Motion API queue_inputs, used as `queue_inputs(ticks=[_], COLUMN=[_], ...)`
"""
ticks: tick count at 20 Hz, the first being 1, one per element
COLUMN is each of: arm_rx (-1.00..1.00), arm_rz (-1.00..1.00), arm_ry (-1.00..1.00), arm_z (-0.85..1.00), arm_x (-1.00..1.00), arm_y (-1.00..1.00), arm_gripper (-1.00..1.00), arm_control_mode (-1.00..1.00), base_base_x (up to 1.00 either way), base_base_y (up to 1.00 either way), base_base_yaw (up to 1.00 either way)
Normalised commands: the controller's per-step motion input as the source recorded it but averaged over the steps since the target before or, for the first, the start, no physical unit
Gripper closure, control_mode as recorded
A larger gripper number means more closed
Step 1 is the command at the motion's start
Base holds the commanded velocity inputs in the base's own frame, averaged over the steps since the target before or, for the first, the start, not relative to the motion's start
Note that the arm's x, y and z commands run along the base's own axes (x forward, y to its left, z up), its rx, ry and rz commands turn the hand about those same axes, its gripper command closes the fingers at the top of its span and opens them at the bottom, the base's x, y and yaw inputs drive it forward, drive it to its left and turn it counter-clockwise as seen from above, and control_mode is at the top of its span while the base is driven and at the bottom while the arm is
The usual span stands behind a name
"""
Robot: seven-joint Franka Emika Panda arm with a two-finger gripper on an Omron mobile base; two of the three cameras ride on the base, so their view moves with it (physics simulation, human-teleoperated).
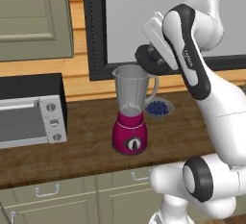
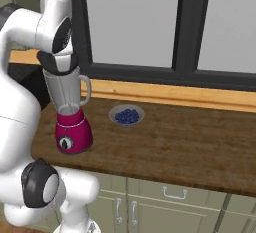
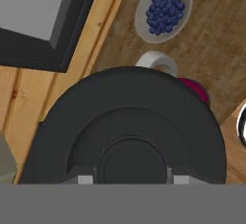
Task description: Close the lid blender by securely placing the lid on top.
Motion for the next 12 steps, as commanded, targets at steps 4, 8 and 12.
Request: queue_inputs(ticks=[4,8,12], arm_rx=[-0.03,-0.03,-0.02], arm_rz=[-0.03,-0.03,-0.05], arm_ry=[0.19,0.16,0.09], arm_z=[0.00,0.00,-0.06], arm_x=[0.48,0.51,0.32], arm_y=[0.28,0.18,0.18], arm_gripper=[1.00,1.00,1.00], arm_control_mode=[-1.00,-1.00,-1.00], base_base_x=[0.00,0.00,0.00], base_base_y=[0.00,0.00,0.00], base_base_yaw=[0.00,0.00,0.00])
